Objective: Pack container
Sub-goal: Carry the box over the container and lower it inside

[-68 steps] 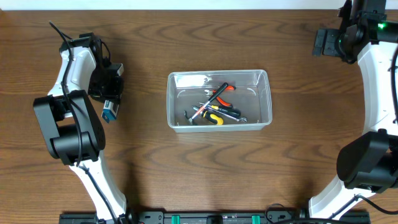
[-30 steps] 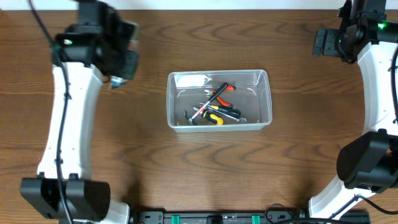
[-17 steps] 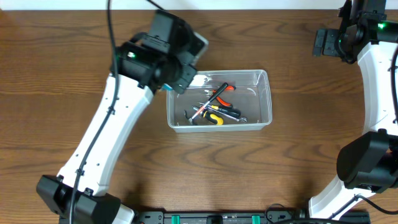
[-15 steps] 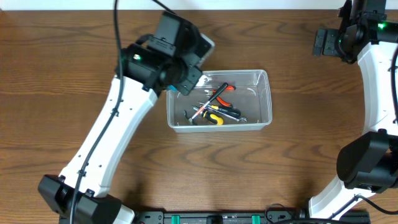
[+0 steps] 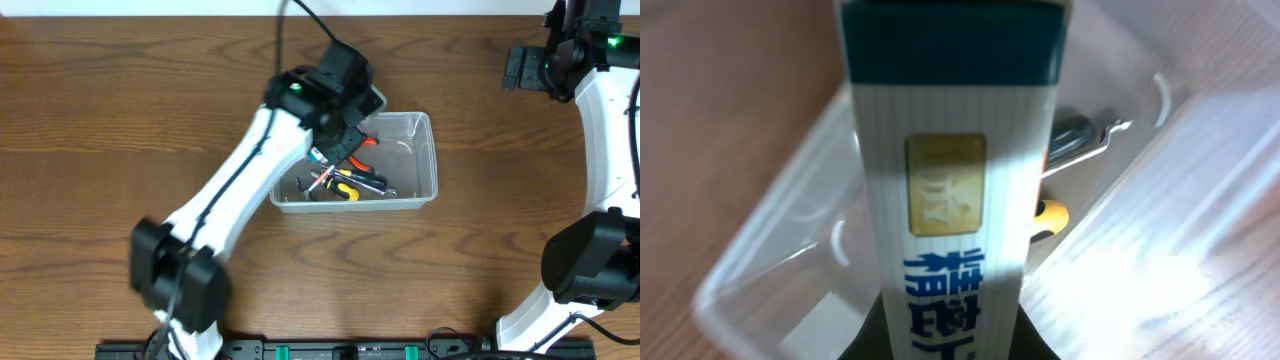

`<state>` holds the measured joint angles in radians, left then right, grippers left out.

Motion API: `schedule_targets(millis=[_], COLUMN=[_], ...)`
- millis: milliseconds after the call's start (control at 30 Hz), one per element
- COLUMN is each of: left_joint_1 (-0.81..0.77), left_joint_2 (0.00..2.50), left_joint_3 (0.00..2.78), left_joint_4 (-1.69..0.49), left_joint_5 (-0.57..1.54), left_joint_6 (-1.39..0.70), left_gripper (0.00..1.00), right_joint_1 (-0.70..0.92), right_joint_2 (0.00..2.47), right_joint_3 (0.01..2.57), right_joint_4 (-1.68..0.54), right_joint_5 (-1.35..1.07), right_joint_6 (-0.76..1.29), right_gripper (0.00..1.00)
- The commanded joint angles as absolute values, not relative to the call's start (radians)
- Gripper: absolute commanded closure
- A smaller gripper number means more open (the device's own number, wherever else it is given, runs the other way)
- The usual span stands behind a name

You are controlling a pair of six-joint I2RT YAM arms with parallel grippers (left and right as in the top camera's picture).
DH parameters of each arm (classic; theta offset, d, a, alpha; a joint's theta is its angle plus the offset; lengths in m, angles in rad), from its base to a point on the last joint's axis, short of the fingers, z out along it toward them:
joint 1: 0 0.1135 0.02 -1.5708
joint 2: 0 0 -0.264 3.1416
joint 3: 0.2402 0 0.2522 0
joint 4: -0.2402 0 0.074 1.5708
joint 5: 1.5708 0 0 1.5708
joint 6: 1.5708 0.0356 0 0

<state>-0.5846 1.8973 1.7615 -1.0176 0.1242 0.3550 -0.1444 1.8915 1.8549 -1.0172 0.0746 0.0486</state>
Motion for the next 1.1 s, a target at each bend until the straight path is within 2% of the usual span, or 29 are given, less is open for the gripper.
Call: schedule_targets(millis=[0, 400, 633, 1067], left_joint_1=[-0.589, -0.589, -0.589, -0.589], left_joint_2=[1.956, 2.080, 2.092, 2.093], left_joint_3=[1.774, 1.773, 1.773, 1.742], left_joint_4=[-1.015, -0.986, -0.950, -0.909], left_joint_5=[0.120, 0.119, 0.119, 0.119], left_joint_6=[0.397, 0.411, 0.411, 0.411], left_gripper=[0.94, 0.94, 0.89, 0.87], right_joint_1=[-0.143, -0.143, -0.143, -0.143], right_joint_2=[1.895, 1.895, 1.895, 1.895], right_joint_3=[1.856, 1.856, 1.856, 1.856], right_joint_4=[-1.017, -1.017, -1.017, -1.017], right_joint_5=[0.071, 0.071, 0.071, 0.071], right_joint_6=[0.055, 0.055, 0.055, 0.055], right_gripper=[0.01, 0.01, 0.01, 0.01])
